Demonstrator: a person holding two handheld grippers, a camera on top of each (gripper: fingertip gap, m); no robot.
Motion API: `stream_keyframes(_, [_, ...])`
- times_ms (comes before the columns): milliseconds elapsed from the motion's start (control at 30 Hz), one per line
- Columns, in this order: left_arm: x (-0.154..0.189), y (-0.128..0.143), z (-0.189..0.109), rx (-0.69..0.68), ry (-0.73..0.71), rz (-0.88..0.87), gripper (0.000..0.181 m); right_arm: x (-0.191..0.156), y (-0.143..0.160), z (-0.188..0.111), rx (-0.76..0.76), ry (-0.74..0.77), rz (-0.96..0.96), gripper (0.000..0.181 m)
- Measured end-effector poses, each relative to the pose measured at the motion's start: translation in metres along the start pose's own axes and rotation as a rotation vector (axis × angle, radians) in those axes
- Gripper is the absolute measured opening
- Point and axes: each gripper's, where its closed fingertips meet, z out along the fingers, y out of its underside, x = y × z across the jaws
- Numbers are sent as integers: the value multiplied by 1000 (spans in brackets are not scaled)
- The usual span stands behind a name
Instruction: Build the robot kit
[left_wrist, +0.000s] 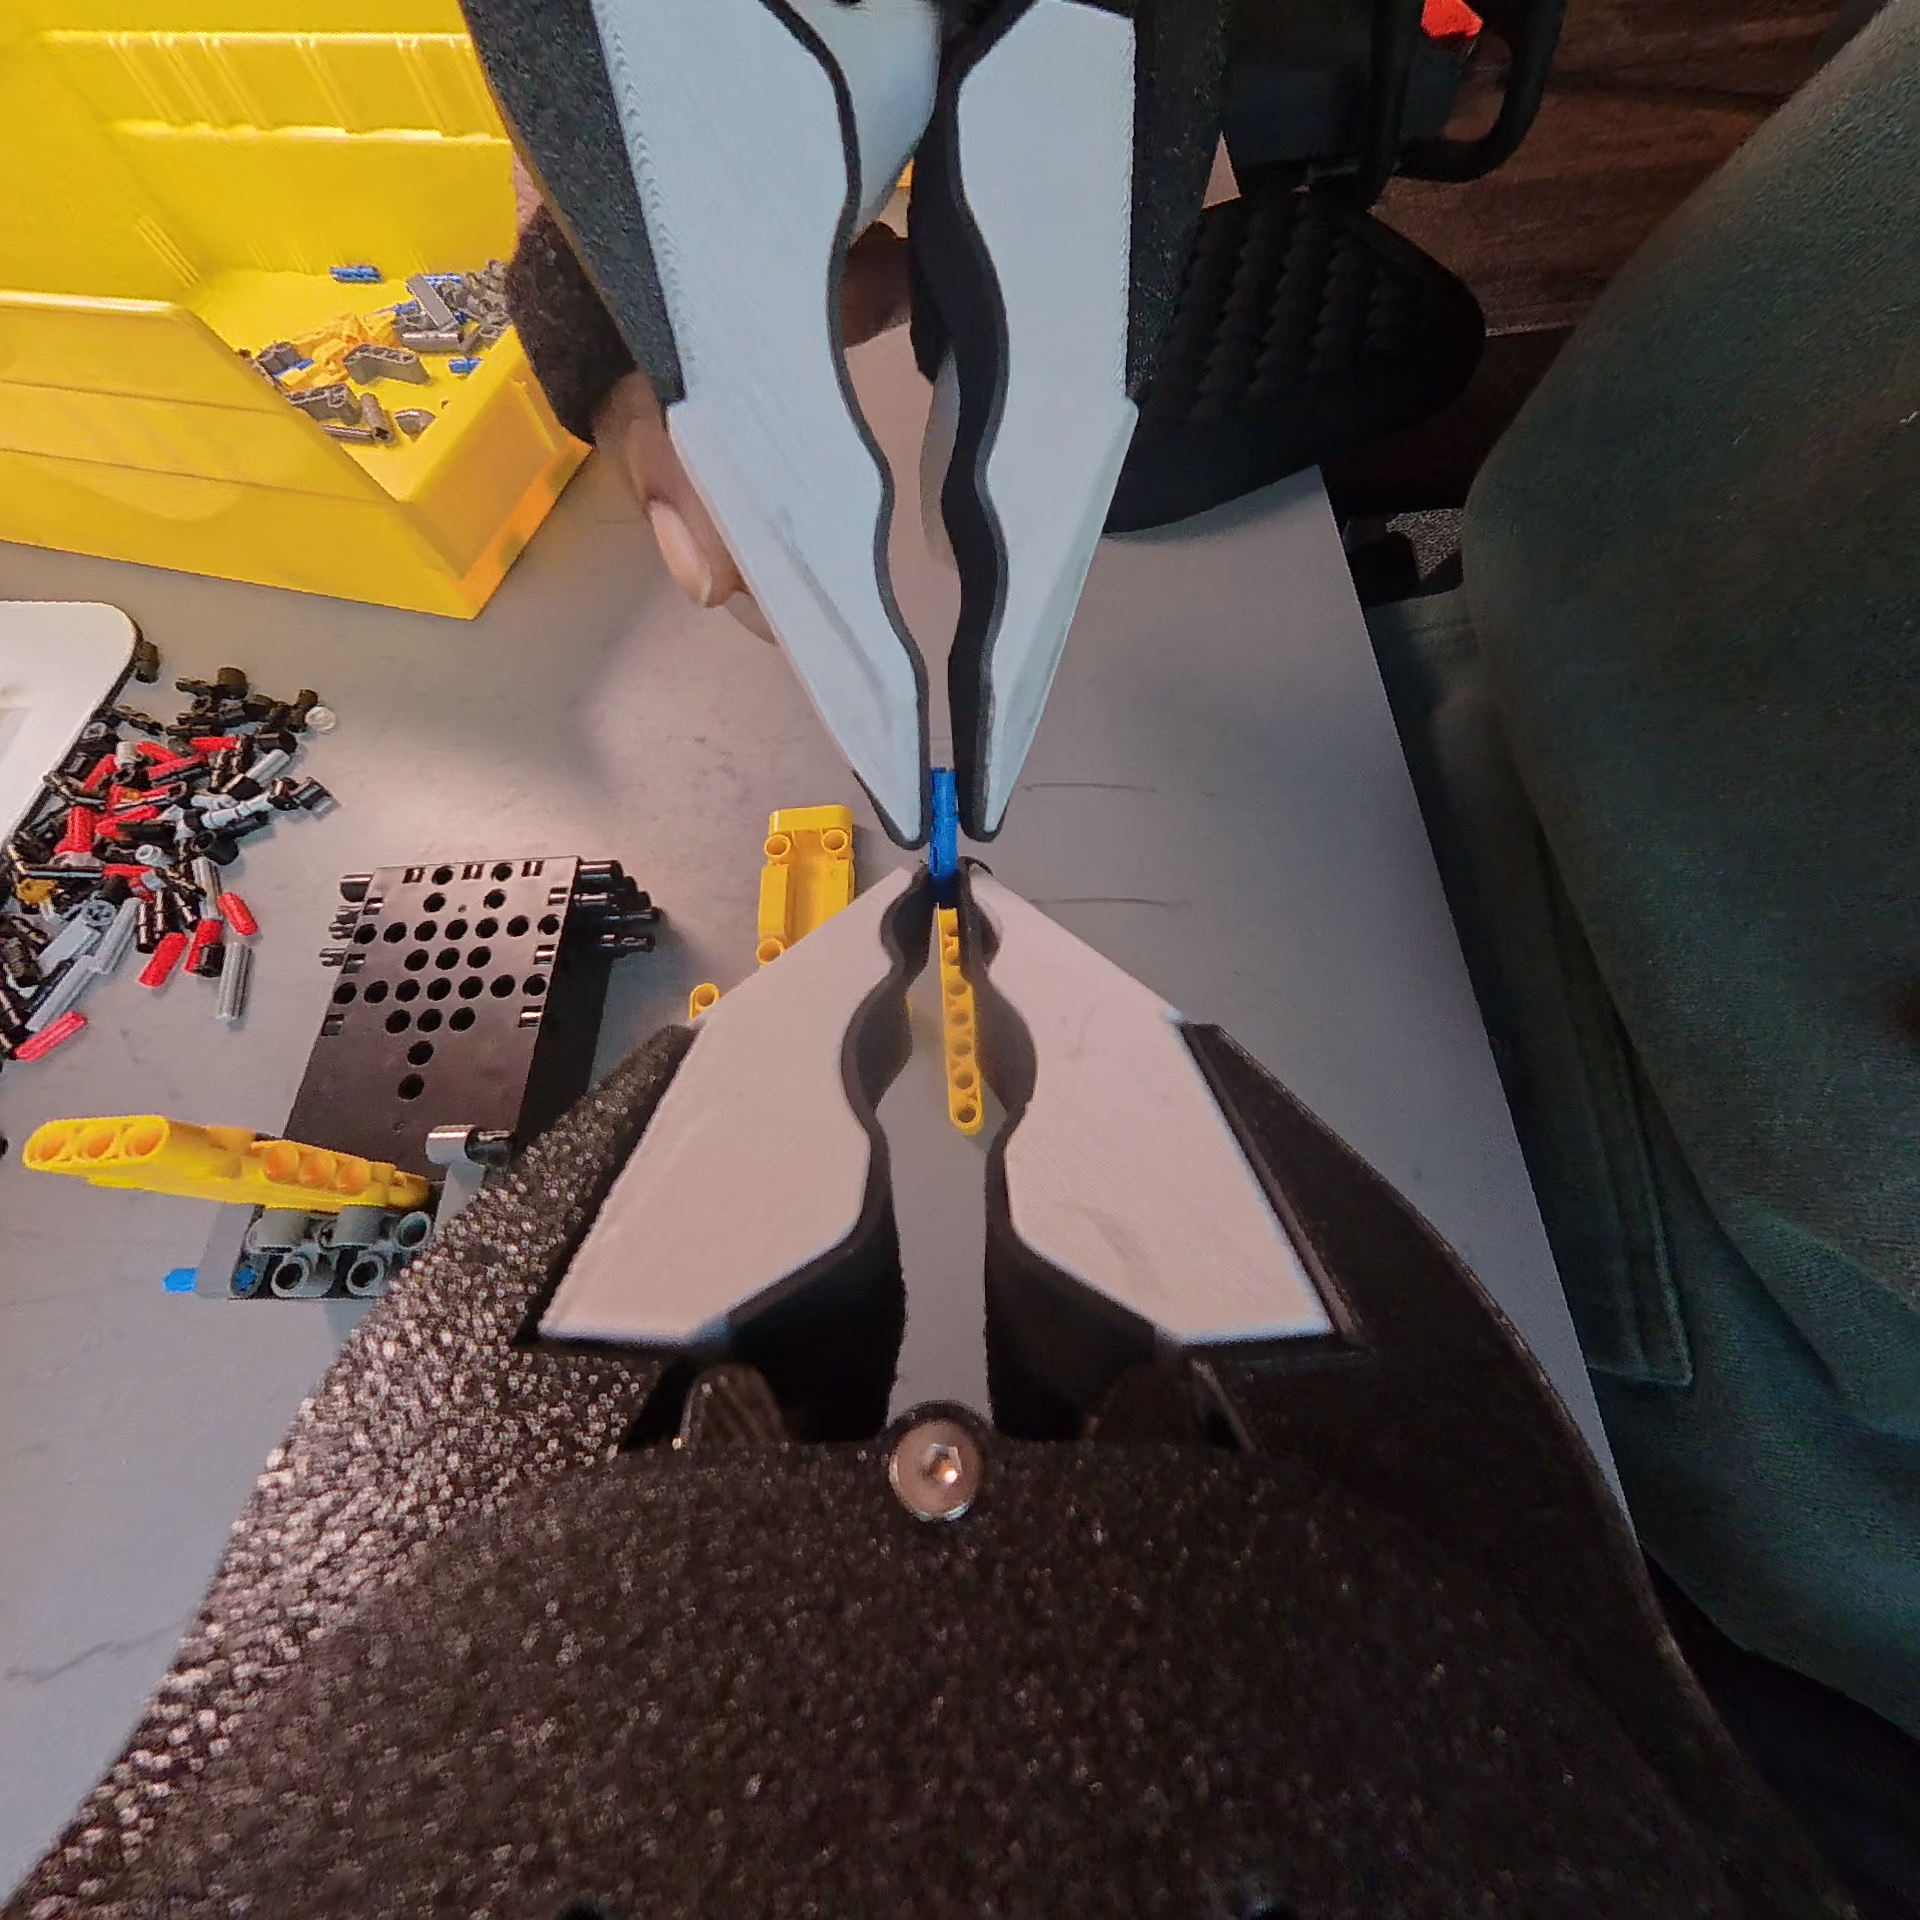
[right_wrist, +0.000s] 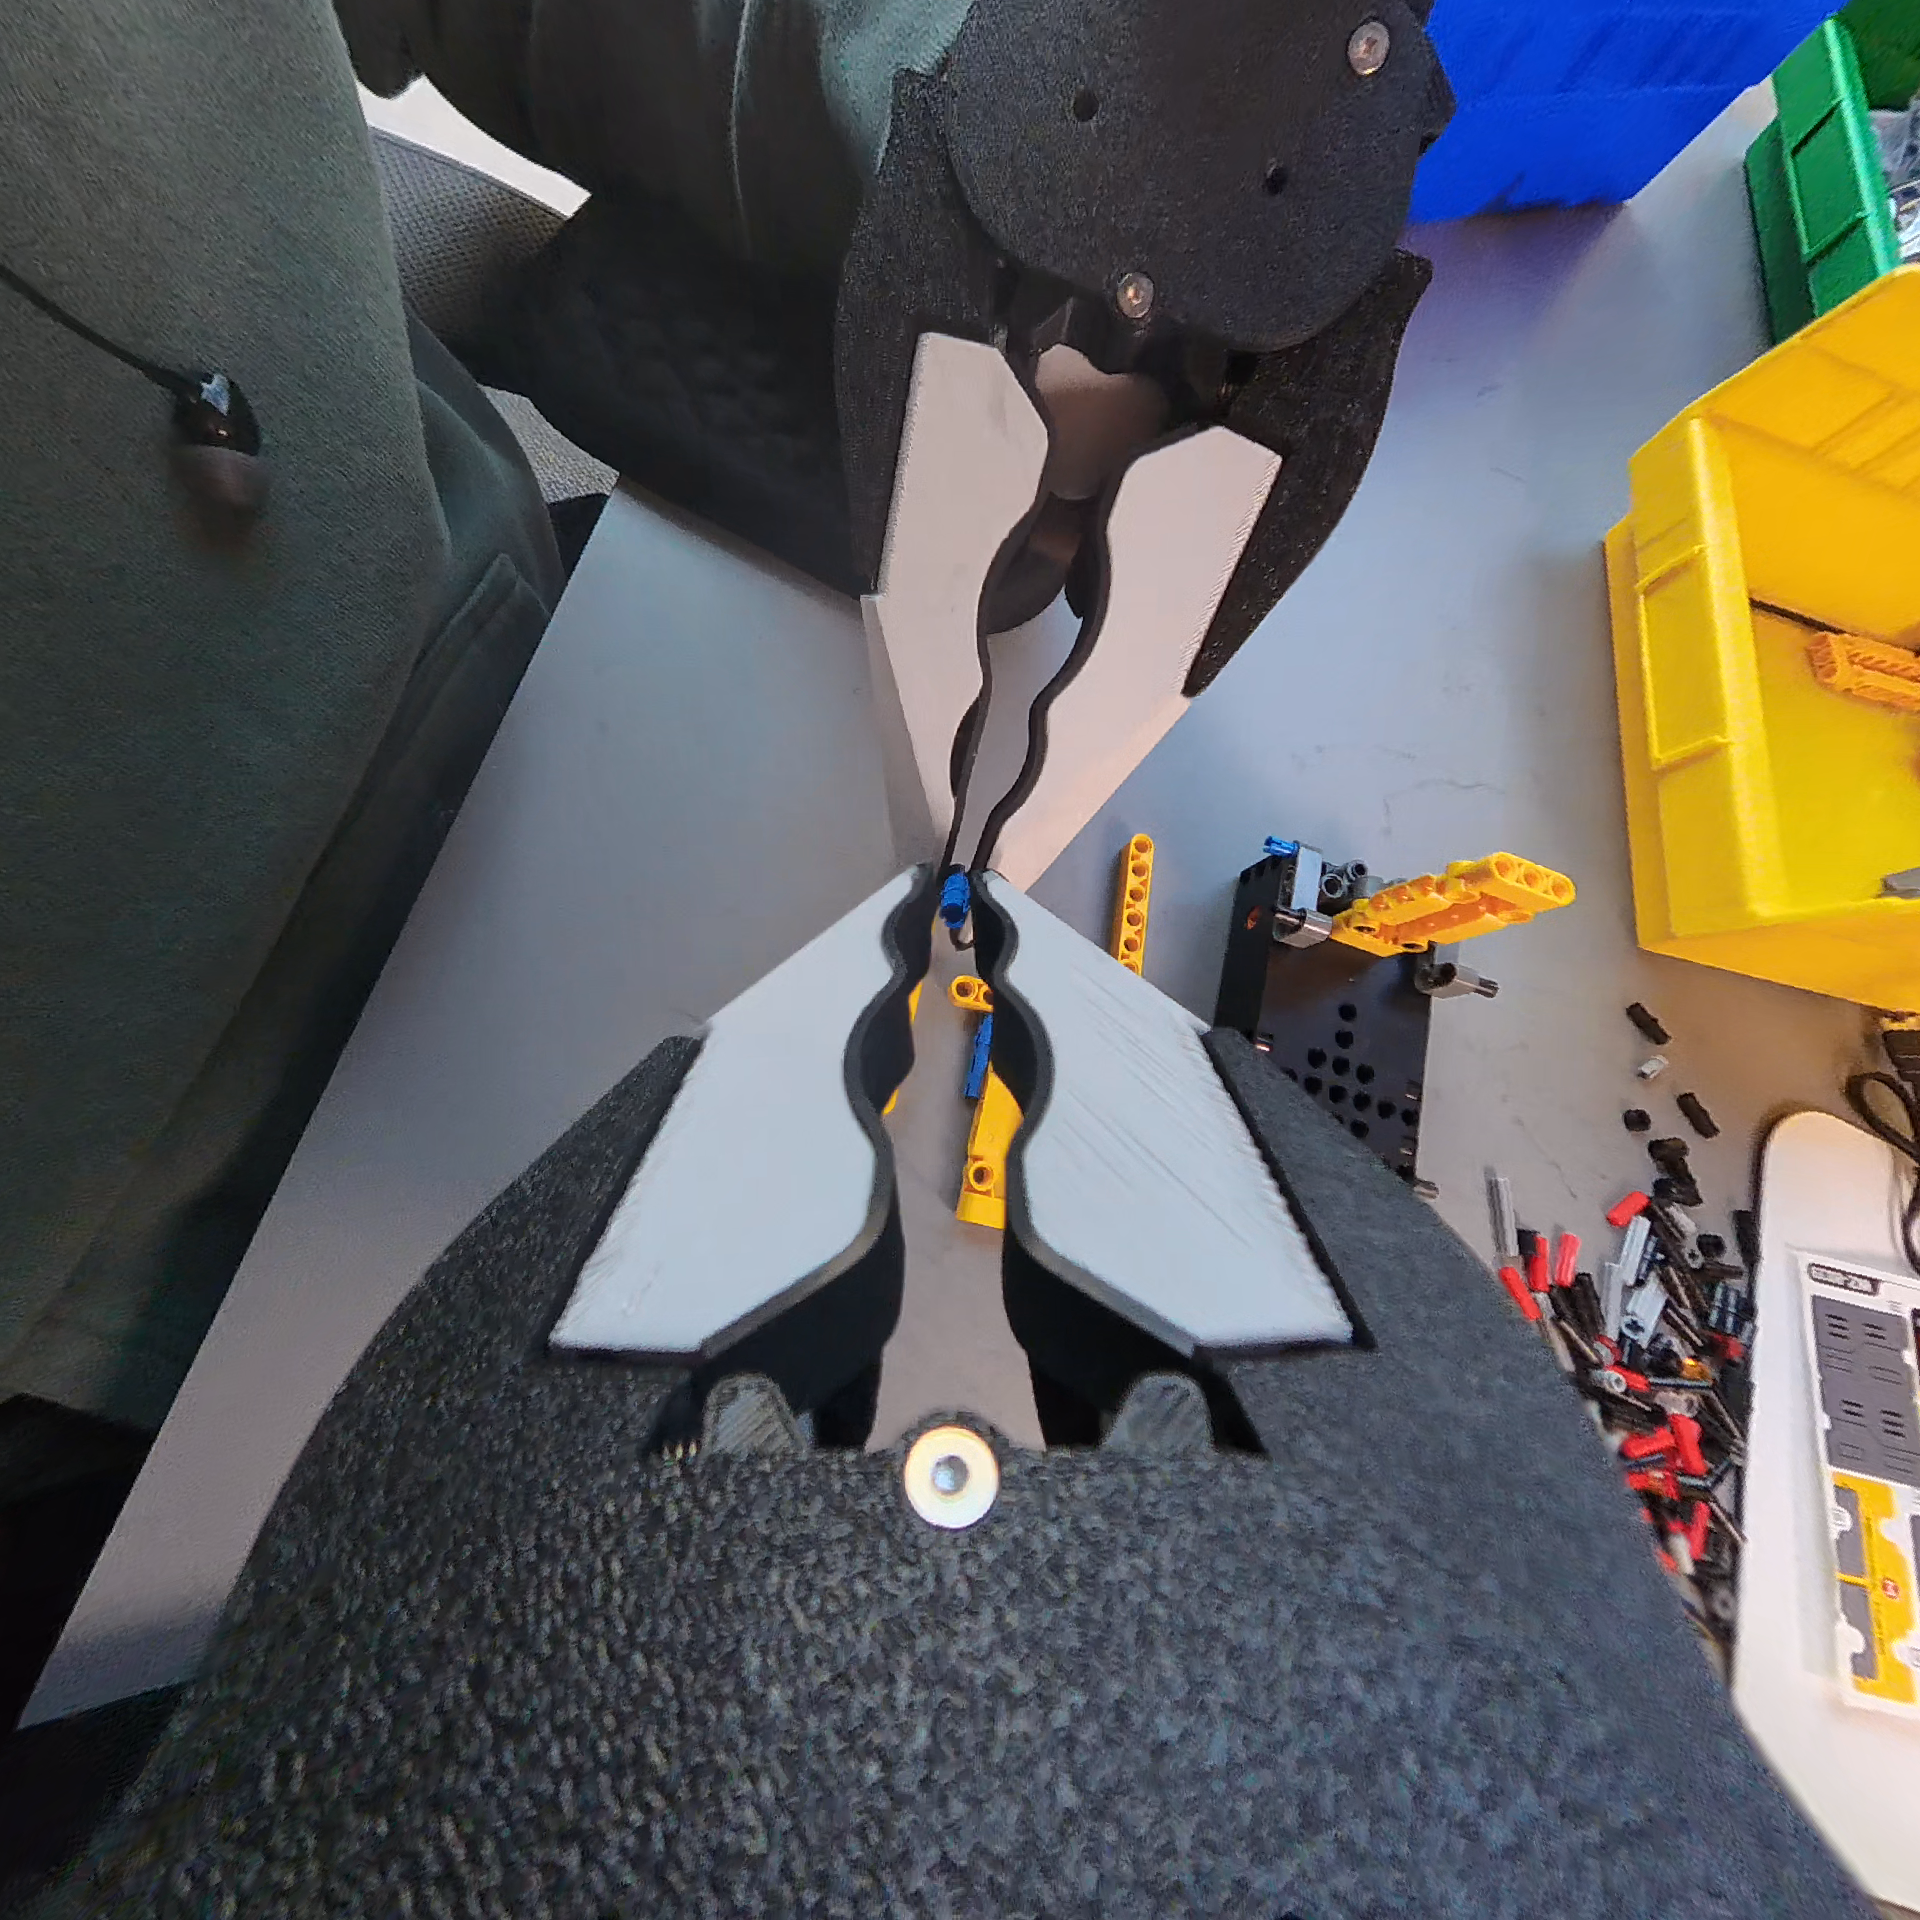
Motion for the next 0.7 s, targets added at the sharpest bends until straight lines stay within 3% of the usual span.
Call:
stream_keyframes(400, [0, 1, -3, 10, 10, -22, 4, 2, 3, 3, -59, -3, -40, 5])
stream_keyframes(467, [-3, 4, -5, -3, 3, -33, 15, 3, 11, 1, -88, -14, -20, 5])
stream_keyframes(700, [1, 50, -4, -246, 10, -39, 23, -16, 55, -1, -259, -99, 29, 5])
